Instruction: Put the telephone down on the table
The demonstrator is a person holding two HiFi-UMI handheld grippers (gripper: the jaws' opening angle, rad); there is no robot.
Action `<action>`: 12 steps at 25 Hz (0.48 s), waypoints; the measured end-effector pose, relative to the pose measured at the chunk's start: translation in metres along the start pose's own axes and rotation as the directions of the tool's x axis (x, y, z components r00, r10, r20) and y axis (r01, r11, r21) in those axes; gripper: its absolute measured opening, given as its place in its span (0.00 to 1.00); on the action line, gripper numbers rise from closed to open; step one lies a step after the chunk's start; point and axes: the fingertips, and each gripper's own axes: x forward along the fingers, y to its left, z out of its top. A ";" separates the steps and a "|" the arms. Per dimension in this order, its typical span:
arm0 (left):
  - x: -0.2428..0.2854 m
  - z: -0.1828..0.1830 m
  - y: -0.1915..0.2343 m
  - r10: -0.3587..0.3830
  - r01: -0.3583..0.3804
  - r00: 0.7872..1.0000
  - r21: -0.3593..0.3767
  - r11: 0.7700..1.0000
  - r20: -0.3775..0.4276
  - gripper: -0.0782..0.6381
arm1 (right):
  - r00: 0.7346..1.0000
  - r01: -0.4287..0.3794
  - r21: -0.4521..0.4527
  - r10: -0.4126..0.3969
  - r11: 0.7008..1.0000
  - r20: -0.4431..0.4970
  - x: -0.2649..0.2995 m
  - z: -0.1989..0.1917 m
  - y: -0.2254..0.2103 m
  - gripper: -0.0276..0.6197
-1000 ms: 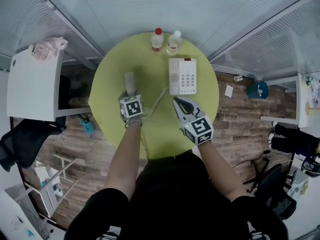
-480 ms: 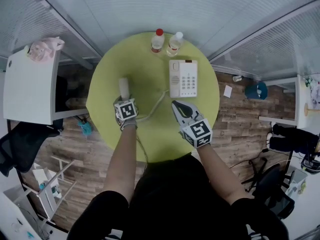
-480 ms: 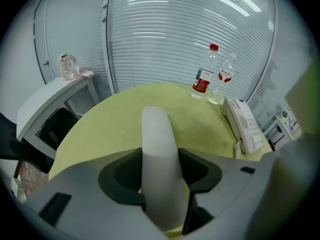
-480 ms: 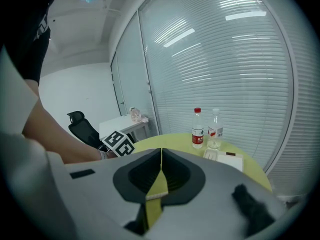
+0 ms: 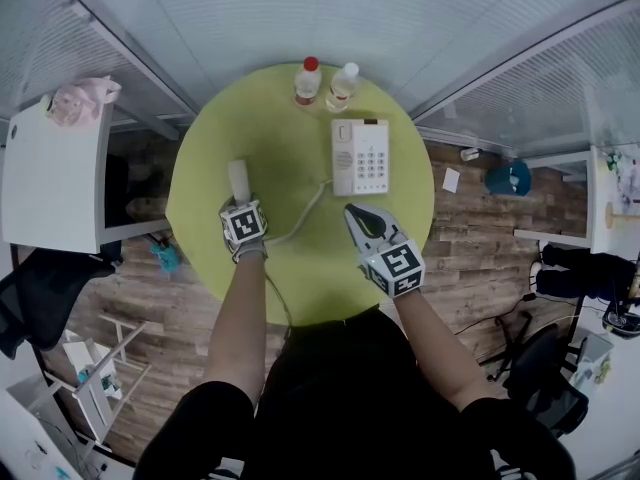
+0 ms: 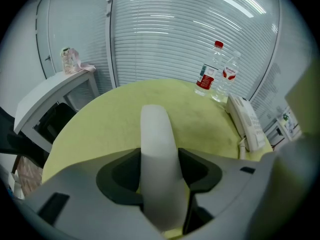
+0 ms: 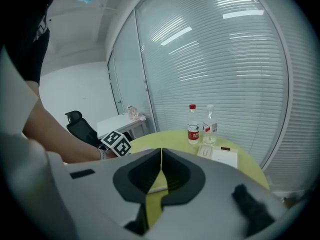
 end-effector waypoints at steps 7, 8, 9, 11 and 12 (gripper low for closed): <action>-0.020 0.011 -0.007 -0.034 0.032 0.997 0.027 0.999 0.069 0.49 | 1.000 0.015 0.000 -0.015 1.000 0.025 -0.018 0.003 -0.007 0.07; -0.027 0.012 -0.009 -0.036 0.033 0.996 0.037 0.999 0.085 0.49 | 0.999 0.015 -0.001 -0.015 1.000 0.030 -0.022 0.003 -0.008 0.07; -0.035 0.014 -0.012 -0.039 0.034 0.994 0.047 0.998 0.102 0.49 | 0.999 0.014 -0.001 -0.014 1.000 0.035 -0.026 0.004 -0.008 0.07; -0.054 0.018 -0.021 -0.045 0.036 0.990 0.067 0.997 0.137 0.49 | 0.999 0.012 -0.005 -0.012 1.000 0.046 -0.035 0.005 -0.010 0.07; -0.064 0.020 -0.026 -0.051 0.039 0.987 0.078 0.996 0.154 0.49 | 0.999 0.009 -0.008 -0.009 1.000 0.053 -0.040 0.007 -0.011 0.07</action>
